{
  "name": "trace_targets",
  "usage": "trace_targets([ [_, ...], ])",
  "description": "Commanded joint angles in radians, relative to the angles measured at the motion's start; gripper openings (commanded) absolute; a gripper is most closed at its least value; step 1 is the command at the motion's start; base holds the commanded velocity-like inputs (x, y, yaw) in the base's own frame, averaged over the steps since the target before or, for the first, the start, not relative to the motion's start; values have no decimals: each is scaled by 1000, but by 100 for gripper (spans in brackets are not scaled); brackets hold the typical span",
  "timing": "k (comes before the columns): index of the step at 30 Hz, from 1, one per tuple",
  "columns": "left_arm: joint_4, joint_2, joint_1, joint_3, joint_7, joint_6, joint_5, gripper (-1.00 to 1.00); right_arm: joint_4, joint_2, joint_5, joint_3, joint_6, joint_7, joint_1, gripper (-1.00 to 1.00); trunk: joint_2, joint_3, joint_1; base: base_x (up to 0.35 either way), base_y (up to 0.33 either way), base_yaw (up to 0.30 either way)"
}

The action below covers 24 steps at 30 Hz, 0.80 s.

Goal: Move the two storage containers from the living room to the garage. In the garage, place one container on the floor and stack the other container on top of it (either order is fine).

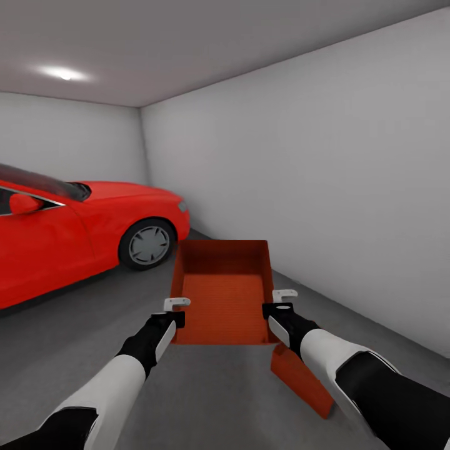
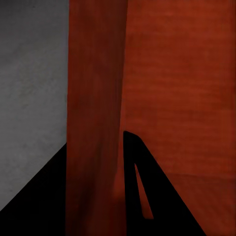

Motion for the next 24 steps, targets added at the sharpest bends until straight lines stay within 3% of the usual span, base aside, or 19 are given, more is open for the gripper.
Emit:
trace_targets([
  [1,-4,1,-1,-1,2,3,13,-100,9,-1,-18,58,7,-5,0,-100,-1,0,1,322,0,-245],
  [18,-4,1,-1,-1,2,3,13,-100,9,-1,-19,58,7,-4,0,-100,-1,0,1,322,0,-245],
  [24,-4,1,-1,-3,2,3,13,-100,9,-1,-18,58,7,-4,0,-100,-1,0,1,322,68,-63],
])
